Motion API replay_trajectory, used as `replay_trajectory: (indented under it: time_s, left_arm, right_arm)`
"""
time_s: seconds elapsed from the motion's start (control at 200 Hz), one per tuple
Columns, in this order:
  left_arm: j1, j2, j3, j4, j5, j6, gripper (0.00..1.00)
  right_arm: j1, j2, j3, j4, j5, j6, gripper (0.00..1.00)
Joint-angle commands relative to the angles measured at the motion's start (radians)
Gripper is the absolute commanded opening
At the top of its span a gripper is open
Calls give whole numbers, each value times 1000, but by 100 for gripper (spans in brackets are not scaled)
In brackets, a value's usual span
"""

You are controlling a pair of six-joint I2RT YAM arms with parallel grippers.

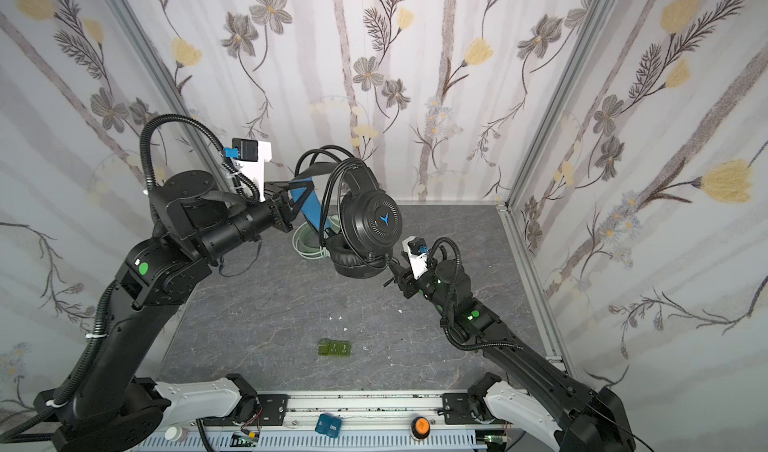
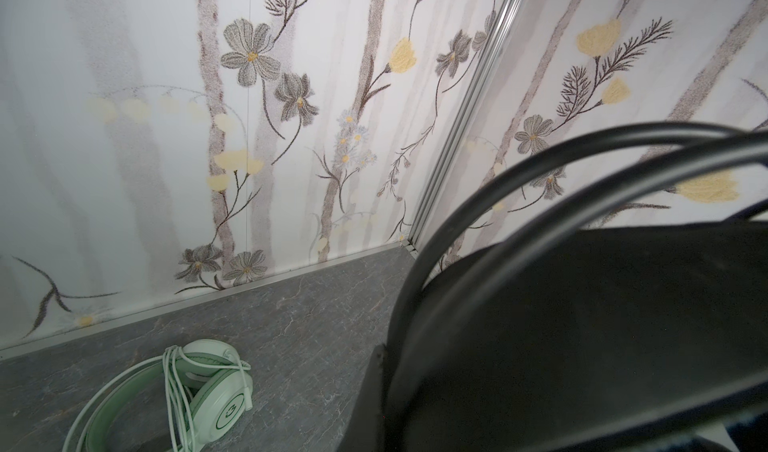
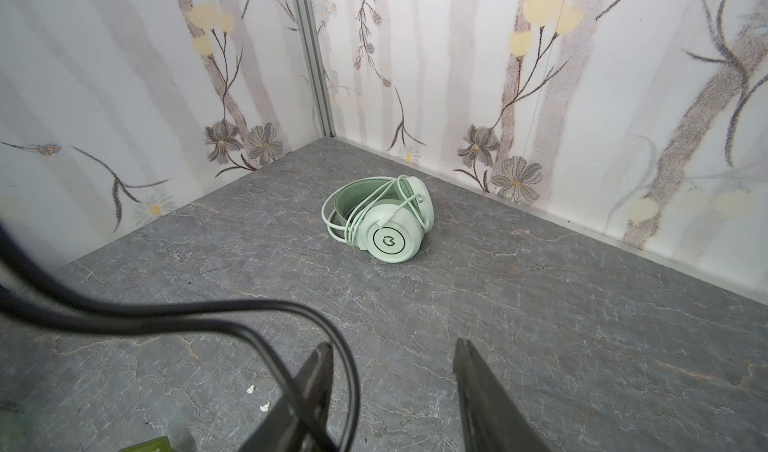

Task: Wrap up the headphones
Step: 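Pull the cable down under the earcup with the right gripper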

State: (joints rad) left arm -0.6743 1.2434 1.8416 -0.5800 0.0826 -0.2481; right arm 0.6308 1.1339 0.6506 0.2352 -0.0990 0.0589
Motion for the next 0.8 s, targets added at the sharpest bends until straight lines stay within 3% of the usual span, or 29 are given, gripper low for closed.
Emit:
replay_trajectory:
  time_s: [0.0,0.39,0.794]
  left_arm:
    - [2,-2,7,101,11,-46,0]
    - [4,-1,8,105,6,-53,0]
    - [5,-4,-5,134,-38,-80,0]
  right_arm:
    - [1,10,-16,65,-21,41,48]
    - [0,65,-41,137,-65,128,40]
    - [0,74,-48,95,-24,120,8]
